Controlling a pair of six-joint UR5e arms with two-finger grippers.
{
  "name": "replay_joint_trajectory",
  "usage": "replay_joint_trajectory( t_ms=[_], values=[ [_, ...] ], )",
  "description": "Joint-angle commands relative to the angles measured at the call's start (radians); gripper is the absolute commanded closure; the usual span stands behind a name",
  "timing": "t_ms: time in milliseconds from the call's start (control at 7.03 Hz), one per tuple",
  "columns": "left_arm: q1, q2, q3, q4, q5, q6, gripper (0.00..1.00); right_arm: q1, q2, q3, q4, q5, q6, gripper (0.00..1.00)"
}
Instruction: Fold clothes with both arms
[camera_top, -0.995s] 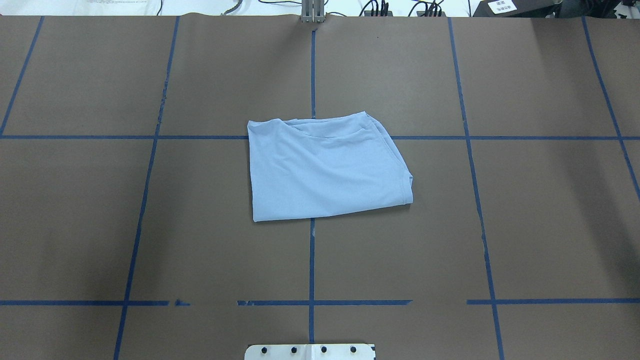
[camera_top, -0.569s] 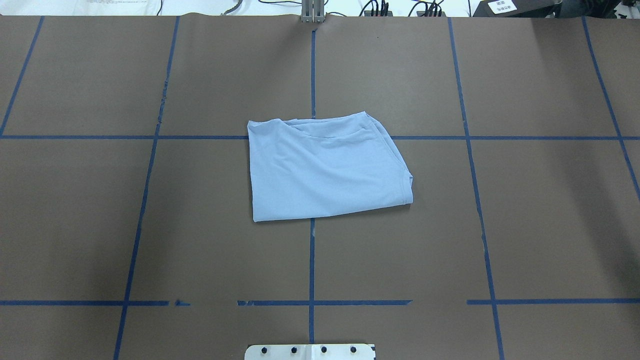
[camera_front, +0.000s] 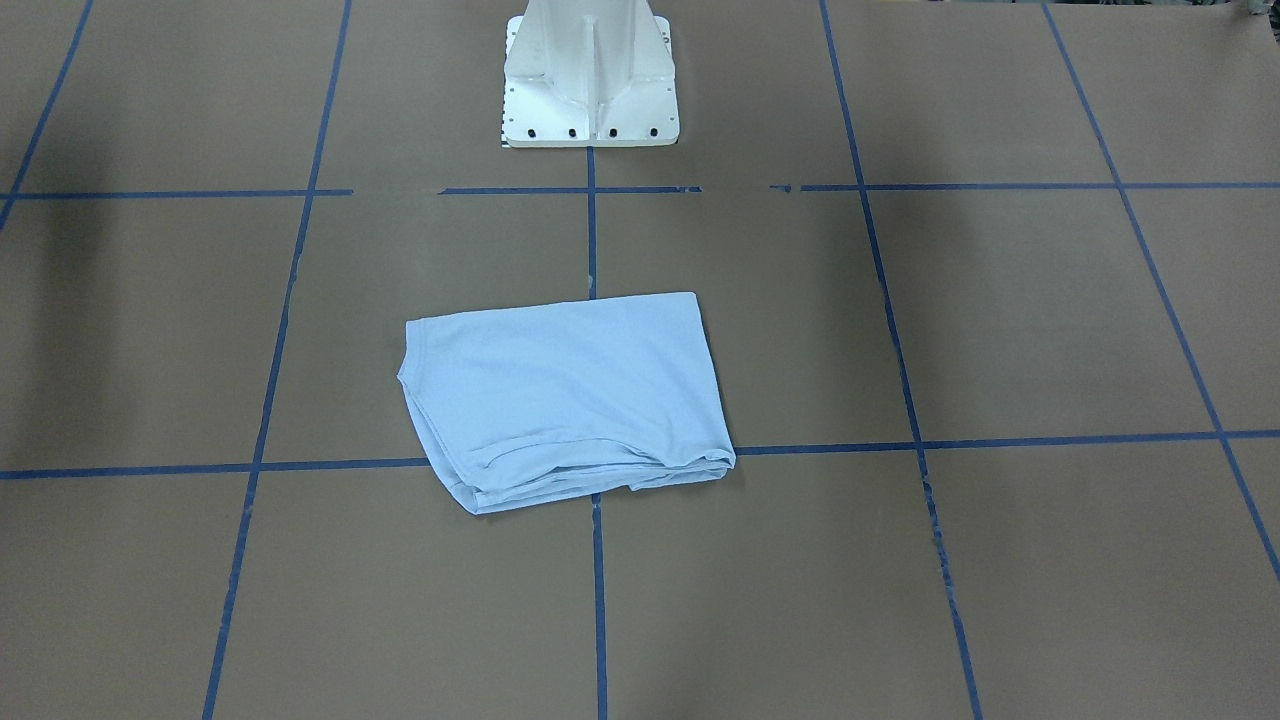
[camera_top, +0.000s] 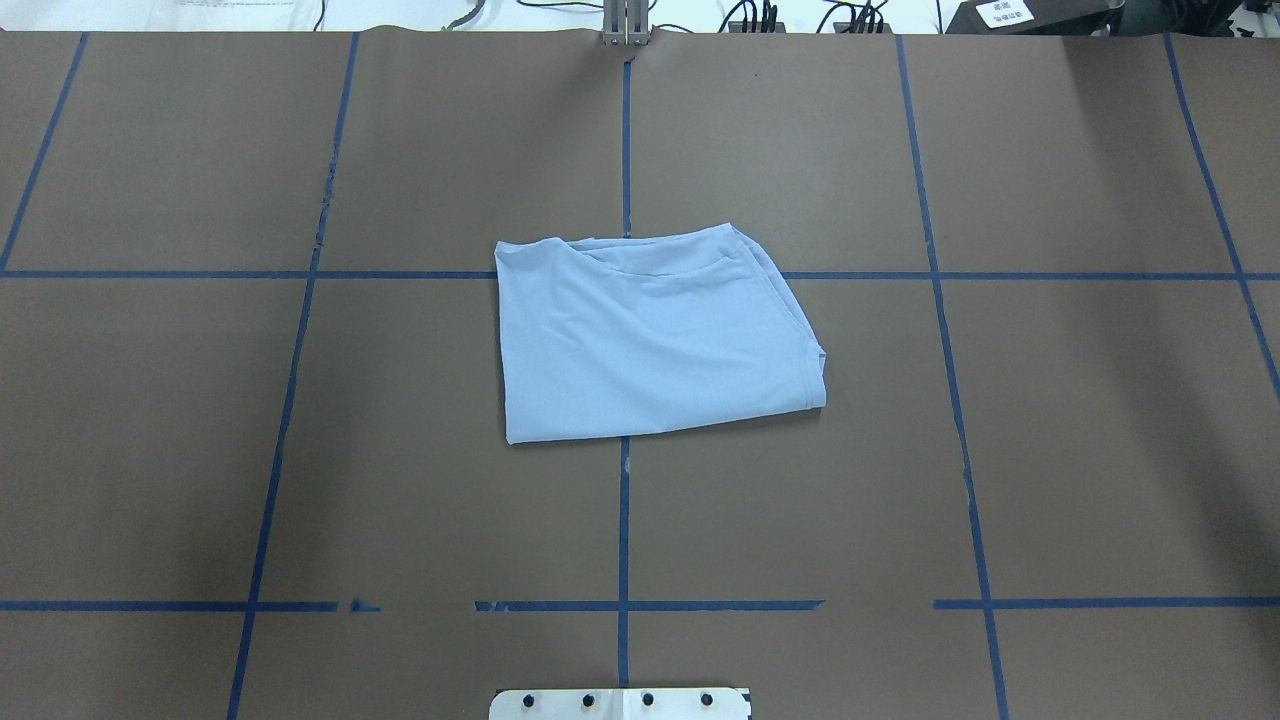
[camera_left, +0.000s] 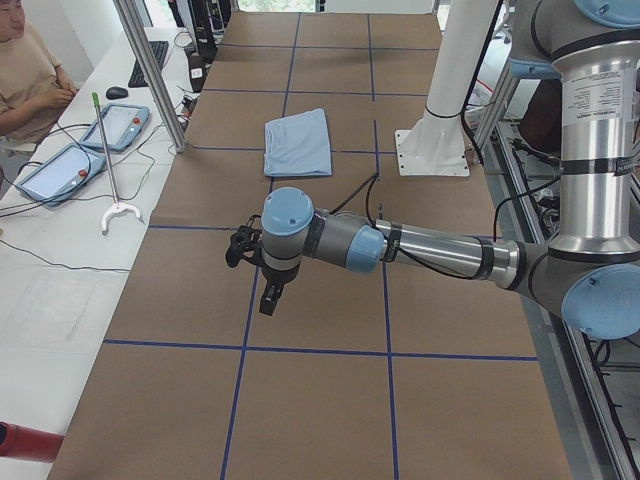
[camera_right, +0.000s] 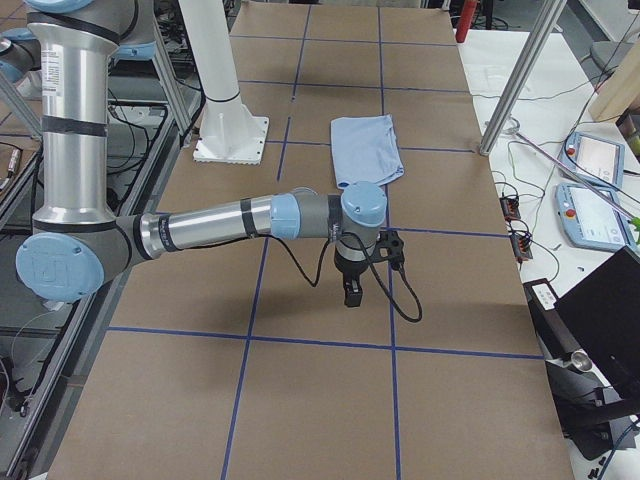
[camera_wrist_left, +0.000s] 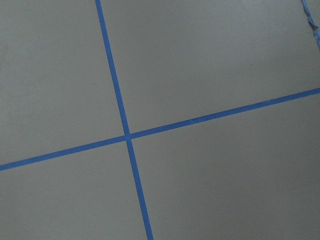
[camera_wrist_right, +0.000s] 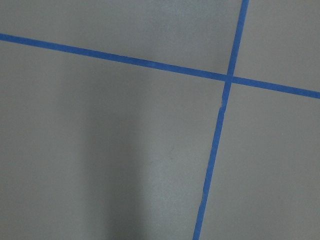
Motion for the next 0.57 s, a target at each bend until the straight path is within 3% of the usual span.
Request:
replay_joint_trajectory(
  t_ms=[0,427],
  values=[
    [0.0,0.0,0.015,0.0,-0.002,0.005,0.0,0.009,0.046,-0.001,-0.115,-0.044,0.0,0.0],
    [0.0,-0.003,0.091,0.003,-0.054,0.008,0.0,0.018,0.015,-0.051,-0.104,-0.03,0.0,0.0]
  ],
)
